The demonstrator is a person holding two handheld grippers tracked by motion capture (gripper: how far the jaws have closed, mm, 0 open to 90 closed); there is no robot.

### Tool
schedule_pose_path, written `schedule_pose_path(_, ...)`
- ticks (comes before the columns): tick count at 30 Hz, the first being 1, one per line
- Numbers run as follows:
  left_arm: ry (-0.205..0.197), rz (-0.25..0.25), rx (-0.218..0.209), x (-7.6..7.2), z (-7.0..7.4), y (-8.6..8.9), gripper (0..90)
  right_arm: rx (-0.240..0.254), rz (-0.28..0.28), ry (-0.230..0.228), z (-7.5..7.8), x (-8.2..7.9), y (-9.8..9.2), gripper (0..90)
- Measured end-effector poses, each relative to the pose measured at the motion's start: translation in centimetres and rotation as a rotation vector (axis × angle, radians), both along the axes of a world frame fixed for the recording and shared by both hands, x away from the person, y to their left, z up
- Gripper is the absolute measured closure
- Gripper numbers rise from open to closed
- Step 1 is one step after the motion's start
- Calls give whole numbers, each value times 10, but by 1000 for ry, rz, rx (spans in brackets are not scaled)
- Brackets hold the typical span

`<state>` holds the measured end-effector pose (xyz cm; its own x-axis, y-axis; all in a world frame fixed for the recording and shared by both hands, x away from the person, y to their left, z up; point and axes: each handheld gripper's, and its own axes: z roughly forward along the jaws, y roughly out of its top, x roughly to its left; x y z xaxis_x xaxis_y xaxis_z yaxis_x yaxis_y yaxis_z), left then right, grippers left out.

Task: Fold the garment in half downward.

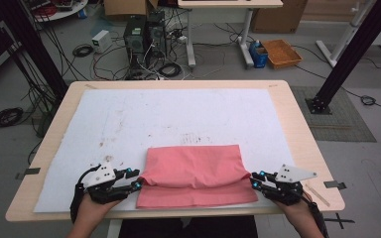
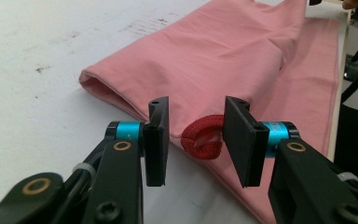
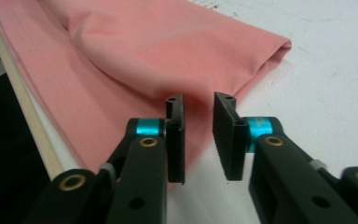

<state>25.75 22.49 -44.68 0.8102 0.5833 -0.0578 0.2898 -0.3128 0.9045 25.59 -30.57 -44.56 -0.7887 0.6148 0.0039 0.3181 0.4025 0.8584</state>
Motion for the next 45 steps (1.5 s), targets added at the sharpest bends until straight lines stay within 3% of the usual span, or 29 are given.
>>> schedule_pose_path(3, 31, 21, -21, 0, 0, 0, 546, 26, -1, 18, 1, -3, -4, 639)
schedule_pose_path(6, 20, 23, -22, -2, 4, -3, 477, 54, -14, 30, 4, -5, -6, 560)
schedule_pose_path(11, 18, 8, -51, -5, 9, -9, 413, 56, -17, 46, 4, 0, 0, 523)
schedule_pose_path(16, 39, 10, 12, 0, 3, -19, 418, 19, 17, 86, -2, 10, 10, 541)
schedule_pose_path(19, 58, 26, 53, 3, -1, -23, 465, 1, 21, 106, -4, 14, 12, 550)
schedule_pose_path(21, 66, 29, 71, 4, -3, -24, 546, -10, 20, 122, -6, 16, 12, 572)
schedule_pose_path(25, 61, 12, 100, 3, -3, -28, 680, -20, 29, 141, -7, 17, 14, 673)
schedule_pose_path(28, 48, -1, 115, 2, -2, -29, 748, -32, 48, 114, -6, 16, 17, 772)
schedule_pose_path(31, 39, -12, 126, 1, -2, -29, 789, -33, 52, 84, -3, 15, 18, 815)
schedule_pose_path(35, 36, -26, 100, -1, -1, -26, 807, -19, 50, 66, 1, 12, 15, 832)
schedule_pose_path(45, 32, -85, 45, -16, 0, -15, 816, 43, 50, 74, 5, -6, 6, 844)
